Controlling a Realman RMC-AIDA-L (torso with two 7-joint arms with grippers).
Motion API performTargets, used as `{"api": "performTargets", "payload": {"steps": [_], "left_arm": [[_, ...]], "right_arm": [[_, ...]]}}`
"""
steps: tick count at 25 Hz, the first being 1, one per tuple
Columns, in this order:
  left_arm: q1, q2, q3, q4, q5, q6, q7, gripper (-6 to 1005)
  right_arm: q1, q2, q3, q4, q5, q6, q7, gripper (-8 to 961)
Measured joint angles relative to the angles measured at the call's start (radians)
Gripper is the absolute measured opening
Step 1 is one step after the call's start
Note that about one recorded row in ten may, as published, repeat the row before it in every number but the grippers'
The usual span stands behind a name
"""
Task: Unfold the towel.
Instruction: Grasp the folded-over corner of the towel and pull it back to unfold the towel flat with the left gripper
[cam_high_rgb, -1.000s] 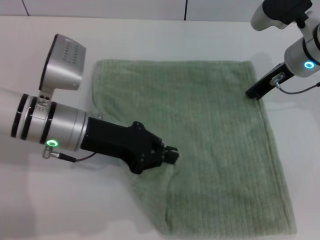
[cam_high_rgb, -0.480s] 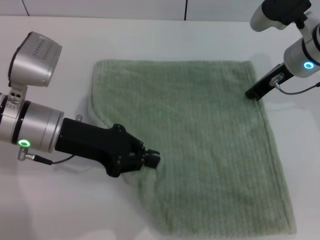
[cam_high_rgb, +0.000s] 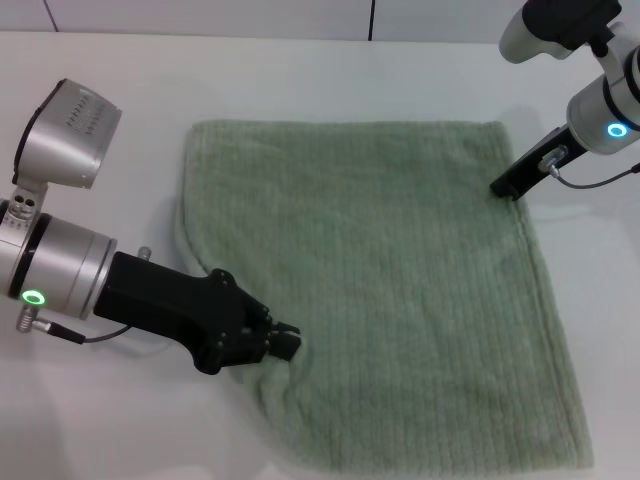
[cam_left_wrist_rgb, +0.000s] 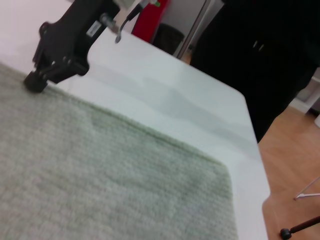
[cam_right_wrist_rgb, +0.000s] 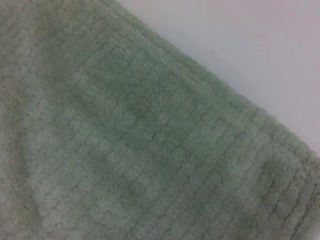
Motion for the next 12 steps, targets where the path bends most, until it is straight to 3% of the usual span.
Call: {"api": "performTargets", "payload": {"steps": [12], "left_arm": [[-0.023, 0.006, -0.074, 0.007, 0.143, 0.012, -0.072, 89]], "right_arm": [[0.001, 0.0, 0.002, 0.0, 0.0, 0.0, 0.0, 0]]}}
